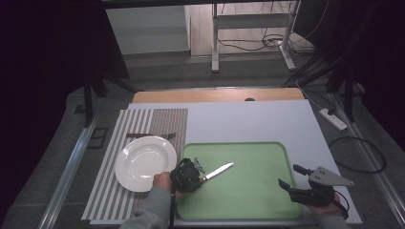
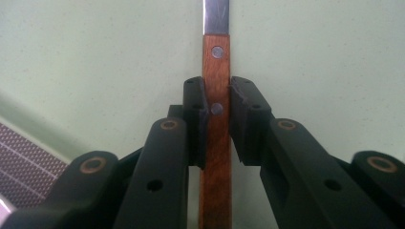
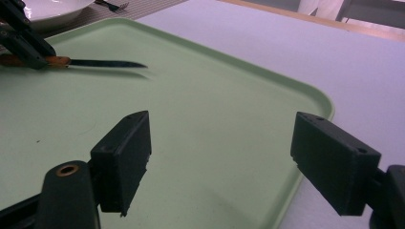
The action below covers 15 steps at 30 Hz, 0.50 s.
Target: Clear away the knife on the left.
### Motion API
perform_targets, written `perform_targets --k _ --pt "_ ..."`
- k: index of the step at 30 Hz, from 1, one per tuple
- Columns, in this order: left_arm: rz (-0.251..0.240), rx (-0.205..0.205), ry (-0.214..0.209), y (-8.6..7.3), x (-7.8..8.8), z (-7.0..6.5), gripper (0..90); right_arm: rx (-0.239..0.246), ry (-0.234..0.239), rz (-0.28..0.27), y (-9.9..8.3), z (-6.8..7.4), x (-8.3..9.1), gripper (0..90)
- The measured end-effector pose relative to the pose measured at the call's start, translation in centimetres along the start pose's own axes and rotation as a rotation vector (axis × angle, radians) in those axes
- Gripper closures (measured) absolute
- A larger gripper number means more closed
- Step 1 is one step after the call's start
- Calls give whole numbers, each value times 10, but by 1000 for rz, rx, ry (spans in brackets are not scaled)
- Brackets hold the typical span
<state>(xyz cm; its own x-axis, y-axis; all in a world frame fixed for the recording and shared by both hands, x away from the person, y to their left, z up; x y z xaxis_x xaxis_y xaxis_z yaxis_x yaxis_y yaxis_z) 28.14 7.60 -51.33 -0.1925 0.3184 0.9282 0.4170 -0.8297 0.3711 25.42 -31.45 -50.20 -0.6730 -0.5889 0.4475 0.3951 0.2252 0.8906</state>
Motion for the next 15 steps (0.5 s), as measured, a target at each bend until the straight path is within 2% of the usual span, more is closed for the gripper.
perform_targets --k 5,6,7,9,10,13,15 --pt "0 -8 -1 1 -1 -1 759 2 -2 -1 0 0 0 216" --pt "1 -11 10 0 -1 -1 751 2 -2 -2 0 0 1 216" --pt "-3 -13 29 0 0 -1 693 1 -2 -2 0 0 1 216" --pt "-31 -10 59 -1 4 -2 524 2 -2 -2 0 0 1 217" --pt "-44 -10 66 -2 7 -2 480 3 -3 -1 0 0 1 217" --pt "-100 -4 88 -9 16 2 421 2 -3 -2 -1 0 2 217" --pt "-116 -3 94 -15 20 6 430 3 -4 -1 -1 0 2 217"
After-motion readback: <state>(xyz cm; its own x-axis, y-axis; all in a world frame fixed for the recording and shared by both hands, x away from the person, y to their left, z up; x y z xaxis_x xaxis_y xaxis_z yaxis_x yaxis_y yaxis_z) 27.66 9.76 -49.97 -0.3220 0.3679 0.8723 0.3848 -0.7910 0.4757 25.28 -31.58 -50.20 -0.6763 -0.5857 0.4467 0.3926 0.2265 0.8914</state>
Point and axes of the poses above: each handheld gripper's, and its own axes: x roughly backward along the jaws, y roughly out of its top, z roughly to its left, the point moved 1 cm from there along -x, roughly forward along the jaws, and after that the axes turned 7 degrees about -x, right-handed, at the moved point
